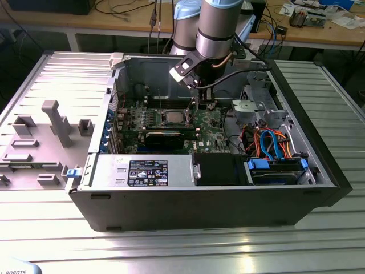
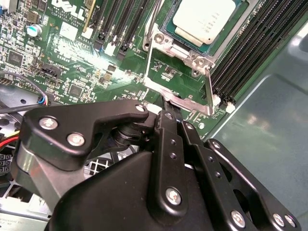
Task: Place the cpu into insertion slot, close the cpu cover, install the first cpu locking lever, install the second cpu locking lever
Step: 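Close the cpu cover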
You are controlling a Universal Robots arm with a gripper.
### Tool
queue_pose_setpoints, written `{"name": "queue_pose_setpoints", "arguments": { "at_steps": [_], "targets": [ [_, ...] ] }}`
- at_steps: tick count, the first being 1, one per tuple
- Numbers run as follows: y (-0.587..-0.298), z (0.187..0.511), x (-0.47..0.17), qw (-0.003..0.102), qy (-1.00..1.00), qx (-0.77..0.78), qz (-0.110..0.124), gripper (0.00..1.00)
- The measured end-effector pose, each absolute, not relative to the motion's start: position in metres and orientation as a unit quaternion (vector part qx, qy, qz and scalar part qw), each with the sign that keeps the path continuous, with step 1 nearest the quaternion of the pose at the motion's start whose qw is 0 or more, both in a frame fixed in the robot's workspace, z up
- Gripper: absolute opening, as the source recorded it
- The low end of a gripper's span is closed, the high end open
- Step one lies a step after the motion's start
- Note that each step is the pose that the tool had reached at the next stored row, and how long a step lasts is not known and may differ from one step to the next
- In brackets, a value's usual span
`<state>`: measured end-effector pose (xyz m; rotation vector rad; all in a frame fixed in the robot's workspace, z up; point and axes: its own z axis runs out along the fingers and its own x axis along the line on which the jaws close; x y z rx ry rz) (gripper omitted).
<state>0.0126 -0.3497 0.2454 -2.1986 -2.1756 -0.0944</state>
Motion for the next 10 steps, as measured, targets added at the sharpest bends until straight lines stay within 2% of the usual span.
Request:
{"name": "queue_pose_setpoints", "arguments": {
  "at_steps": [10],
  "targets": [
    [-0.3497, 0.2454, 0.0095, 0.024, -0.703, -0.710, -0.030, 0.11]
  ]
}}
